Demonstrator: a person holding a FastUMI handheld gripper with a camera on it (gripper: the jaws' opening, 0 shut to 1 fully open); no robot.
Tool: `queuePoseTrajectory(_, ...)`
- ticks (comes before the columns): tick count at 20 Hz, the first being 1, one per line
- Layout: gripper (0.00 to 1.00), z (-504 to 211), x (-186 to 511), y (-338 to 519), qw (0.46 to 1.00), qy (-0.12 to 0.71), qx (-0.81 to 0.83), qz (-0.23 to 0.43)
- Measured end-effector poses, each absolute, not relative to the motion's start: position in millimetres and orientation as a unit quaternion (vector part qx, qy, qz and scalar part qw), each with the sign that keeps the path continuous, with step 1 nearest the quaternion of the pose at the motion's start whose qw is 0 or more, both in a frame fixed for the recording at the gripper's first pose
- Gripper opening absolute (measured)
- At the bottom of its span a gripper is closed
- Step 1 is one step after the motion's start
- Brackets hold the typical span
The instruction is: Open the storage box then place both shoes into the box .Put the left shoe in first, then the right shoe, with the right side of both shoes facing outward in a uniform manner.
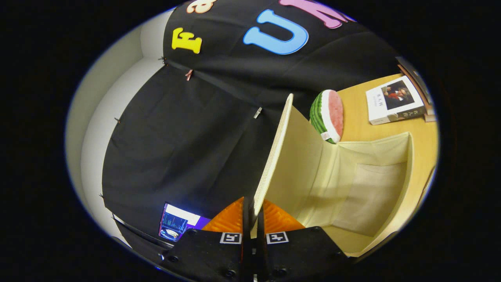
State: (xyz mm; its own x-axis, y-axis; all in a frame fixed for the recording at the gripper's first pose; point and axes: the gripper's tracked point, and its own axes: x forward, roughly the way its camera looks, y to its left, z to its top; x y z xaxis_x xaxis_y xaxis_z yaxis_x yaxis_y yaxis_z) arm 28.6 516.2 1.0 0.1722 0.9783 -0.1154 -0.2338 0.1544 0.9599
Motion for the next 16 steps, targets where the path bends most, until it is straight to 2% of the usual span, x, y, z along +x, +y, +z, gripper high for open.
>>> queuePoseTrajectory(3, 0.11, 3.0, 20.4, 565.6, 0.623, 0.434, 0.426, 0.492)
queuePoseTrajectory(9, 0.18, 2.7, 10.1, 596.5, 0.621, 0.443, 0.407, 0.503)
queuePoseTrajectory(16, 0.91, -11.3, 12.9, 574.7, 0.651, 0.431, 0.383, 0.493)
